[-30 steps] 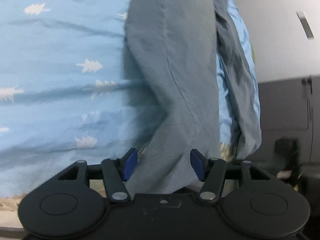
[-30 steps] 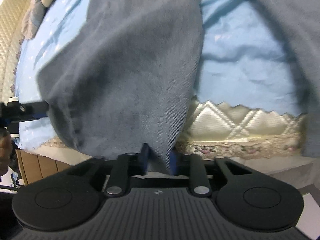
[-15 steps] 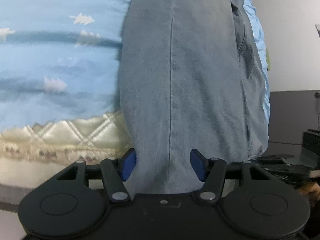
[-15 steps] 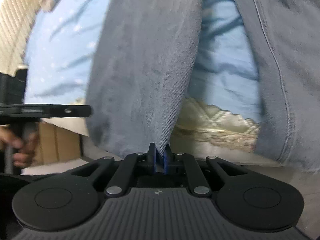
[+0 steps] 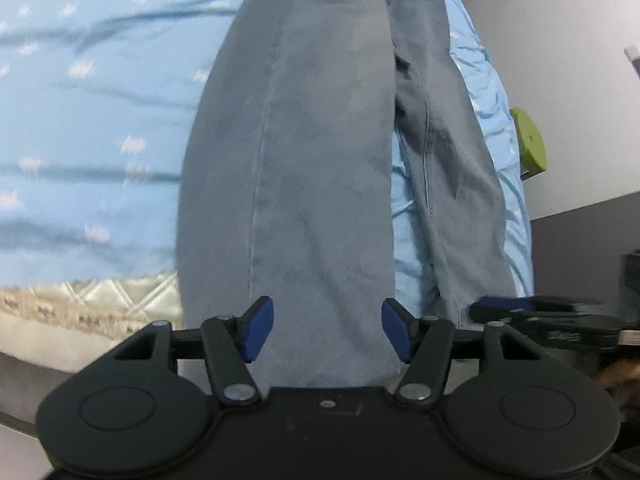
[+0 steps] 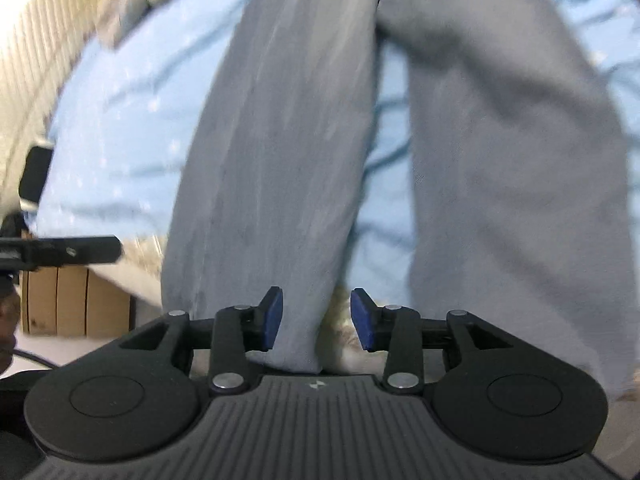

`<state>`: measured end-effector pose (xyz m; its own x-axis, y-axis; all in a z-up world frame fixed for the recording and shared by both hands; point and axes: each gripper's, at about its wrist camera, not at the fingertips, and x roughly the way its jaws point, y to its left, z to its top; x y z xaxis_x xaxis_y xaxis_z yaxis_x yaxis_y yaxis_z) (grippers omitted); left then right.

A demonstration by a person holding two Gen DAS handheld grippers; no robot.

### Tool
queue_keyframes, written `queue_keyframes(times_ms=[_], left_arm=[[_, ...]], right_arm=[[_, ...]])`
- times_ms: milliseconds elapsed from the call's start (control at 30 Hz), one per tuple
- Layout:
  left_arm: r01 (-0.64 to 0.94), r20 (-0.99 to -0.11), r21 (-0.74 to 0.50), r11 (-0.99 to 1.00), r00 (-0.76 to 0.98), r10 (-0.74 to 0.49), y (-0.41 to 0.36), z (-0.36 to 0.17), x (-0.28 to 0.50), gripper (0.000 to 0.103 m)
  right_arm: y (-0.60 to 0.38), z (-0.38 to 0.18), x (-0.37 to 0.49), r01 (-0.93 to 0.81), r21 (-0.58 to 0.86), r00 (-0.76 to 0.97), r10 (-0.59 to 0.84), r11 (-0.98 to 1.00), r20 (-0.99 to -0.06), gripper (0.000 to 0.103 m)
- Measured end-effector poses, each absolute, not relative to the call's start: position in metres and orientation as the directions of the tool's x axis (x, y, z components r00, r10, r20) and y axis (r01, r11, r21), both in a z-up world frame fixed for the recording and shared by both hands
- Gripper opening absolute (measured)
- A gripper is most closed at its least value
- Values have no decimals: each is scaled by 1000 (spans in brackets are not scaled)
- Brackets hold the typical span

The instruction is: Fold clothes

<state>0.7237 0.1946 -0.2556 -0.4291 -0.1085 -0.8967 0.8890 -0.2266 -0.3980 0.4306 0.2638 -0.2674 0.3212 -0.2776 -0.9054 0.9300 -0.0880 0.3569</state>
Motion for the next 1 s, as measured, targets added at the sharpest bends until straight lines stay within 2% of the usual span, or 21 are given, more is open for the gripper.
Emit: queue_keyframes(times_ms=[233,433,600,1000], left_arm=[[891,-890,-367,-267,-420,-180,202,-234,664,58],[932,-888,-313,-180,-355,-294,219,-220,601,59],[943,-880,-329,-55,-327,-344,244,-209,547,59],[943,-867,-326,66,-271,-418,278,-187,476,60]], right_arm=[[276,-221,375,955,279,221,-393,-97,-893,40],[269,-209,323,963,269,246,-466,17,-850,40],[264,-196,285,955,234,292,-454,180,-842,40],[247,-173,238,943,157,291,-501,293,-815,40]])
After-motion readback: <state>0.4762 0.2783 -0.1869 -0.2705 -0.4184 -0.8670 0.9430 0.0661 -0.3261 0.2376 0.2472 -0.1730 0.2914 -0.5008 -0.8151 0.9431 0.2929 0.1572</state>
